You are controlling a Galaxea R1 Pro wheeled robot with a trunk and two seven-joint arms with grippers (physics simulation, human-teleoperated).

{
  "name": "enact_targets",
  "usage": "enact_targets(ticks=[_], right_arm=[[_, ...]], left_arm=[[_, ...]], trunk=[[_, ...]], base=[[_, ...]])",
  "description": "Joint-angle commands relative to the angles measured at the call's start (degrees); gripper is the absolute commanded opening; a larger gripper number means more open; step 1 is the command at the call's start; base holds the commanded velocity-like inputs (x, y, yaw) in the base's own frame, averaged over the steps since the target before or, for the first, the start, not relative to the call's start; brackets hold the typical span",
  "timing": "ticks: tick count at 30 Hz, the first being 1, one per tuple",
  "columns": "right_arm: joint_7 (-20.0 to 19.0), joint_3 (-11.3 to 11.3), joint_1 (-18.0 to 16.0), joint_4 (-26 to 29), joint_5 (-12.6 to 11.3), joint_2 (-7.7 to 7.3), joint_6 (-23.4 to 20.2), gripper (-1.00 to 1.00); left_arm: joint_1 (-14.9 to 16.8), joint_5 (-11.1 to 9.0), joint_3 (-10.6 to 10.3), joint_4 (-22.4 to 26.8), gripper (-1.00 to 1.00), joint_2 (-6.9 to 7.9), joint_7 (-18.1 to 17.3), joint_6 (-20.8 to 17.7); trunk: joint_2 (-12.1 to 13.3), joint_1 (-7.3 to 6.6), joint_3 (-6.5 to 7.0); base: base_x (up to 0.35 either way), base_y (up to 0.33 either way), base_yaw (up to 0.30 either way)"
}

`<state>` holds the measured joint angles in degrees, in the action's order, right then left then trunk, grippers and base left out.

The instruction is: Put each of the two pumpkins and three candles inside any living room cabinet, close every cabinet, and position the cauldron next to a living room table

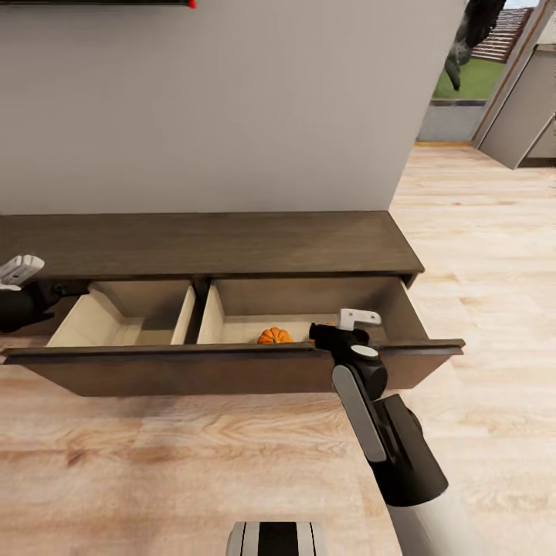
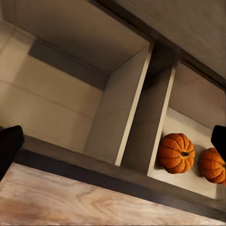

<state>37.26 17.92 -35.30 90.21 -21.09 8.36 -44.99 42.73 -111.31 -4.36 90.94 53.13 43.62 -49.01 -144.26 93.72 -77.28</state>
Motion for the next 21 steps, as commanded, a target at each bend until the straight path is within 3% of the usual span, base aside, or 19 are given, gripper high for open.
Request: enact_targets(ticks=[1,15,20,21], right_arm=[[0.6,0.3,0.0,0.1,-0.5,-0.01,-0.1,1.00],[0.6,1.2,0.0,0.1,-0.4,-0.01,0.0,1.00],[0.7,2.0,0.0,0.1,-0.4,0.06,0.0,1.00],[0.7,2.7,0.1,0.1,-0.4,0.07,0.0,1.00]], left_arm=[[0.1,-0.6,-0.1,0.0,1.00,0.04,0.6,0.1],[0.1,-0.4,-1.4,0.6,1.00,-0.18,0.6,0.1],[0.1,2.8,-2.9,0.8,1.00,-1.08,0.5,0.1],[0.1,4.4,-3.5,0.8,1.00,-1.62,0.5,0.1]], trunk=[[0.0,-0.04,0.05],[0.0,-0.04,1.31],[0.0,-0.04,1.76],[0.0,-0.04,1.85]], base=[[-0.308,0.000,0.000],[-0.315,0.000,0.000],[-0.143,0.000,0.000],[-0.037,0.000,0.000]])
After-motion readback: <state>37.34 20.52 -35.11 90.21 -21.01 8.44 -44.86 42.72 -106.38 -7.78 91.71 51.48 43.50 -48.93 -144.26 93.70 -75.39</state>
